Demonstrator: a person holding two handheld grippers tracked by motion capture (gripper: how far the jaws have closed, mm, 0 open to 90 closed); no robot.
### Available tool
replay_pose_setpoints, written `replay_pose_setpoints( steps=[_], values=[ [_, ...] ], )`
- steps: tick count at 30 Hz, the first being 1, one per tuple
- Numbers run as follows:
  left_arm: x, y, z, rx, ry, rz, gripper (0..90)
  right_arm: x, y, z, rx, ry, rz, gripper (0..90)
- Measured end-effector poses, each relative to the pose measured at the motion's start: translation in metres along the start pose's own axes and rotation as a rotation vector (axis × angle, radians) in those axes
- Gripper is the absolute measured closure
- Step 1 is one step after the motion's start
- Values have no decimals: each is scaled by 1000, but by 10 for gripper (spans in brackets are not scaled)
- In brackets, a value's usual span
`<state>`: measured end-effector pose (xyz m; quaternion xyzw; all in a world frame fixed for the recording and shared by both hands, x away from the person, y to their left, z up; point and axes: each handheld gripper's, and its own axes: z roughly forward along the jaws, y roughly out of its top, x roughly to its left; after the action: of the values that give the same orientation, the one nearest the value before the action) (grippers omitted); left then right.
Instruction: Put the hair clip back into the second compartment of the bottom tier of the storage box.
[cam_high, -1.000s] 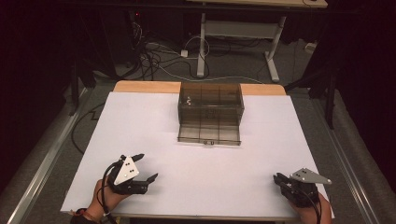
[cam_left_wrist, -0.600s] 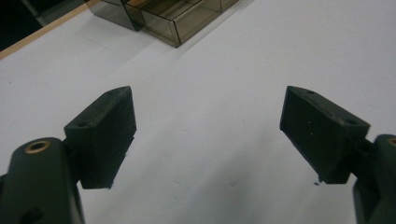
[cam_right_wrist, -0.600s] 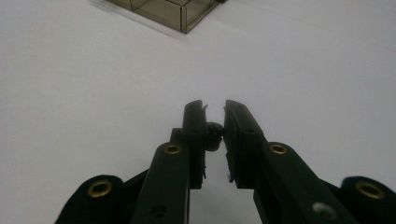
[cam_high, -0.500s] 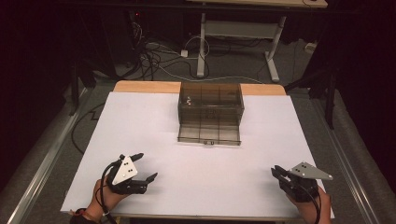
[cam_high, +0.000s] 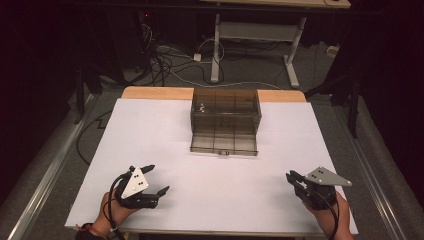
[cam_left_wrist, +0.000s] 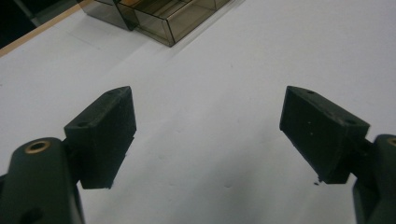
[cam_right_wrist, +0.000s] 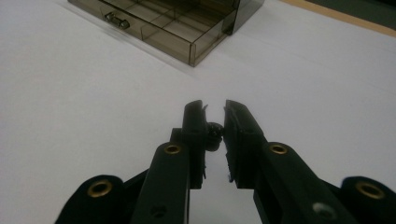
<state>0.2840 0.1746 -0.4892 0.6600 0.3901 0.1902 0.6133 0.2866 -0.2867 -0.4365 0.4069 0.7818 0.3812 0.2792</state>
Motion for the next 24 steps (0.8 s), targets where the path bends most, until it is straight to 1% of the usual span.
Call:
replay_pose_setpoints(
  steps=[2,6,12,24],
  values=[
    [0,0,0,2,1,0,174,1,3,1,-2,5,-2,792],
    [0,0,0,1,-1,1,174,4,10,4,-9,11,-27,793],
    [0,0,0,-2,1,3,173,8,20,8,-23,24,-49,792],
    [-1,-1,0,5,-2,15,173,11,35,17,-42,44,-76,792]
  ],
)
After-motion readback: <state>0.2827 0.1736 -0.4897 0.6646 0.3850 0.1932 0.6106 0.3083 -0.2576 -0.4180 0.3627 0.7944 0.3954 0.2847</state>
